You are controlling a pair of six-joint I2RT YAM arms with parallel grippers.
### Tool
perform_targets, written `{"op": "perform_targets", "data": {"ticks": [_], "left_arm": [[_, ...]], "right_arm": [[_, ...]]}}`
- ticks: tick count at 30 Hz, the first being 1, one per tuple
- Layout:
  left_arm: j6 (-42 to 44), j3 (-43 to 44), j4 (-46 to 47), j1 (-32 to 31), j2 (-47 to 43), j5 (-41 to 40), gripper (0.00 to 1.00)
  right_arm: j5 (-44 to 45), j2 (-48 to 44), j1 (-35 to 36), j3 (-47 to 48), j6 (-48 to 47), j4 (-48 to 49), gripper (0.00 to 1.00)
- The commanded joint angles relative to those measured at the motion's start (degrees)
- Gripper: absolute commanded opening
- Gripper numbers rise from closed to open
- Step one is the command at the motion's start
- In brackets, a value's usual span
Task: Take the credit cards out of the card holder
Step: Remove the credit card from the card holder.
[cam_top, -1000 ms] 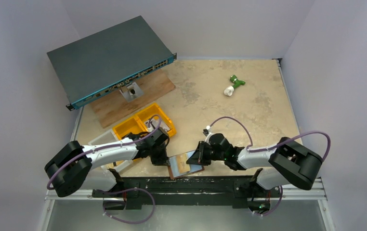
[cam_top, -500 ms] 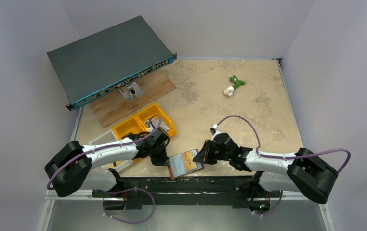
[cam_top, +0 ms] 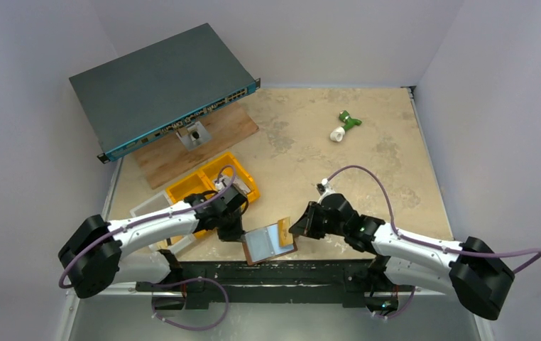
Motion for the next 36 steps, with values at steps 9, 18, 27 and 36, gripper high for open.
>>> {"op": "perform_targets", "data": {"ticks": [9,18,27,36], "left_arm": [[7.53,8.19,-4.28,2.8,-13.65,2.47,0.54],[8.57,2.88,5.63,10.1,-23.59,15.04,0.72],[3.36,-4.13,20.69,13.7,-27.91,25.1,0.71],[-0.21,-6.29,28.47,14.27,-27.54,29.0,0.46]], "right_arm": [[-1.39,-2.4,-0.34,8.74,0.7,-1.06,0.0],[-7.93,0.12,-0.84,12.82,4.8,7.47,0.0],[-15.76,3.42,-1.39,11.34,11.48,21.23,0.0],[-17.49,5.12,-1.48,10.81,12.22,23.87,0.0]]}}
